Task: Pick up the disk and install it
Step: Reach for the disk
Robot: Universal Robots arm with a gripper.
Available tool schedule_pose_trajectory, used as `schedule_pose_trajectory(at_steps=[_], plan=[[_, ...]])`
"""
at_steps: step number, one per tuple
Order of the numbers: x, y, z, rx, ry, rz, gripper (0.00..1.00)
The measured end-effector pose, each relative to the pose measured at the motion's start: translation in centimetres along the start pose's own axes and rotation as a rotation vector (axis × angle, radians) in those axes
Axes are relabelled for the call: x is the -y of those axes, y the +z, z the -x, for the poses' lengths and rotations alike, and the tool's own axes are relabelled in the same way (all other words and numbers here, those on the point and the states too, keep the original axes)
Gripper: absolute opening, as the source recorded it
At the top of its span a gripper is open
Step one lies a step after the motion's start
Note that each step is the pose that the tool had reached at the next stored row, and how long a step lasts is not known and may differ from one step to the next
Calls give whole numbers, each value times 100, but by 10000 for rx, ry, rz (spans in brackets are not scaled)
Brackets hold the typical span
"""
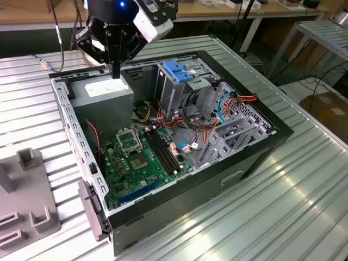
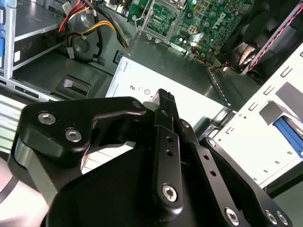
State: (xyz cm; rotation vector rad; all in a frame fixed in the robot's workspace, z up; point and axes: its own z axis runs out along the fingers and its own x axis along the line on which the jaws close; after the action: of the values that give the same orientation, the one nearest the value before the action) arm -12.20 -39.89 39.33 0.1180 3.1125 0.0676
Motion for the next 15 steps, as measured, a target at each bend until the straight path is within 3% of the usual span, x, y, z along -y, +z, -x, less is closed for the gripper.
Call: schedule_pose_trajectory(at_steps=[7,15], plan=[[0,0,-7,0,2,0,10],[7,-2,-86,0,-1,1,10]])
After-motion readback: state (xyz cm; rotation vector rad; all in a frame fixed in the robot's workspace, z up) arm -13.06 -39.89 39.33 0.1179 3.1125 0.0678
